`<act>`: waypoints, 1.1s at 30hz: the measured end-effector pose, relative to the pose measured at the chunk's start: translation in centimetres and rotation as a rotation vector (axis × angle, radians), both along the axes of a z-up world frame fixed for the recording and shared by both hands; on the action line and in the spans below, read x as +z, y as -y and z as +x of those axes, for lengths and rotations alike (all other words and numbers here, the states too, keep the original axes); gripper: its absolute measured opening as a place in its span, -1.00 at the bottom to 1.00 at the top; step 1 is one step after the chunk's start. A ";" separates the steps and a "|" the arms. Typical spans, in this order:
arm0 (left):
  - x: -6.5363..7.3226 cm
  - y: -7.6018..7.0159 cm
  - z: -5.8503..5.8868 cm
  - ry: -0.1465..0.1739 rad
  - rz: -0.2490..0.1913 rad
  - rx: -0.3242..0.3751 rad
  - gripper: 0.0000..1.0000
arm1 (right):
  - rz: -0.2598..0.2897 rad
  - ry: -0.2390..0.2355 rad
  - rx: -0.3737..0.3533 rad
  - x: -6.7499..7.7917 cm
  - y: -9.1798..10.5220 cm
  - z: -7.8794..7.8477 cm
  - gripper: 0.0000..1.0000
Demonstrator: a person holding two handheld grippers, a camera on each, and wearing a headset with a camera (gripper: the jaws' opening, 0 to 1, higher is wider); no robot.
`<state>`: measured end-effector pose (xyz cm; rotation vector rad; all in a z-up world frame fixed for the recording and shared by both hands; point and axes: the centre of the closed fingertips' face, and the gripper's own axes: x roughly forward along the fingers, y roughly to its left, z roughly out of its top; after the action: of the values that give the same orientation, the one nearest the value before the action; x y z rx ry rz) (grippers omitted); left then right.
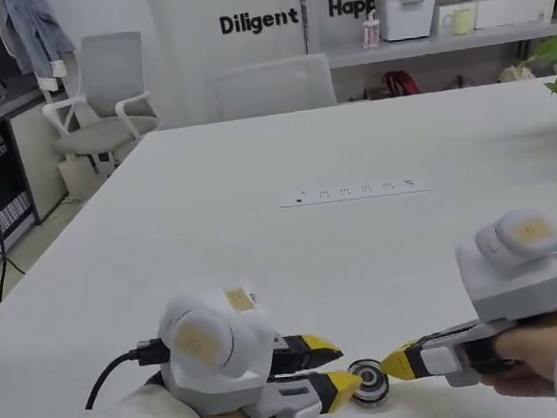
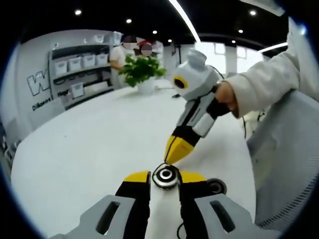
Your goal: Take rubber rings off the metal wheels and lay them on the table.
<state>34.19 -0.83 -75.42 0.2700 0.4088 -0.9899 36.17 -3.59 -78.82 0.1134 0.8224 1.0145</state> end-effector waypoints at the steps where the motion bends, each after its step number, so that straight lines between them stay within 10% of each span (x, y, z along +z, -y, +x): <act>1: 0.3 0.0 0.0 0.005 0.000 -0.003 -0.52 | 0.002 0.002 -0.004 0.1 0.1 0.1 -1.00; 15: 4.8 -2.2 0.8 0.101 -0.040 0.040 -0.38 | 0.052 0.015 -0.070 1.5 0.9 1.3 -1.00; 33: 7.2 -5.9 -0.8 0.133 -0.031 0.072 -0.12 | 0.144 -0.002 -0.060 3.8 -0.6 0.5 -1.00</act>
<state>33.40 5.09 -68.19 0.2900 0.2800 -0.9012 36.65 -3.02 -75.05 0.2610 0.7434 1.0162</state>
